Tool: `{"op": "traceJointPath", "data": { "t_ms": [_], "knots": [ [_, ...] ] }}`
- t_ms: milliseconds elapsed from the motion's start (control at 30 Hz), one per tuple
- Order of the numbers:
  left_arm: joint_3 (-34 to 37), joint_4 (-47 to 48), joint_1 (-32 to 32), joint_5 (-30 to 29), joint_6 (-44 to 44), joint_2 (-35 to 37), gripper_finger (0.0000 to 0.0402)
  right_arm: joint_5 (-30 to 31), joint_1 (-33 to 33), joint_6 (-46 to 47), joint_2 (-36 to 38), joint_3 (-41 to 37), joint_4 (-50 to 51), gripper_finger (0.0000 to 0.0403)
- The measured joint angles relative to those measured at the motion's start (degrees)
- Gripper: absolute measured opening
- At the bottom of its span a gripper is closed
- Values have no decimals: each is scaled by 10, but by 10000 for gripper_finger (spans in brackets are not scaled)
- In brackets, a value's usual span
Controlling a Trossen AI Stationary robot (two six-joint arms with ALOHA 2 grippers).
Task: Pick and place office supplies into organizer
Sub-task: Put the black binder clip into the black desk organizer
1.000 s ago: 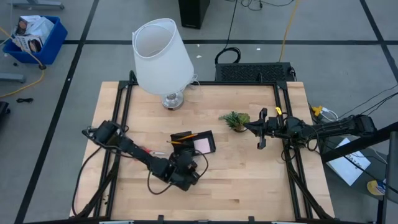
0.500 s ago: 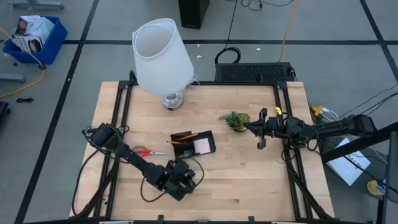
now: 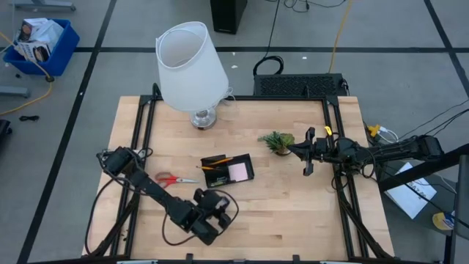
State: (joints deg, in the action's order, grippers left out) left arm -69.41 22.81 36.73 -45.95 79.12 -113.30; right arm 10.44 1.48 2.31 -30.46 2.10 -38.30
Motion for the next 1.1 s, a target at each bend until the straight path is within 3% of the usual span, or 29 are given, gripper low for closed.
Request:
{"op": "traceJointPath", "data": {
  "t_ms": [267, 433, 733, 933, 1100],
  "knots": [
    [-19, 79, -24, -30, 12, 5, 149, 0, 0, 0, 0, 0, 0, 0],
    [-19, 111, -52, -12, 21, 17, 164, 0, 0, 0, 0, 0, 0, 0],
    [-19, 140, -96, 21, 34, 28, 144, 0, 0, 0, 0, 0, 0, 0],
    [-19, 158, -110, 36, 12, 28, 169, 0, 0, 0, 0, 0, 0, 0],
    [-19, 171, -112, 37, -14, 28, 152, 0, 0, 0, 0, 0, 0, 0]
  ]
}}
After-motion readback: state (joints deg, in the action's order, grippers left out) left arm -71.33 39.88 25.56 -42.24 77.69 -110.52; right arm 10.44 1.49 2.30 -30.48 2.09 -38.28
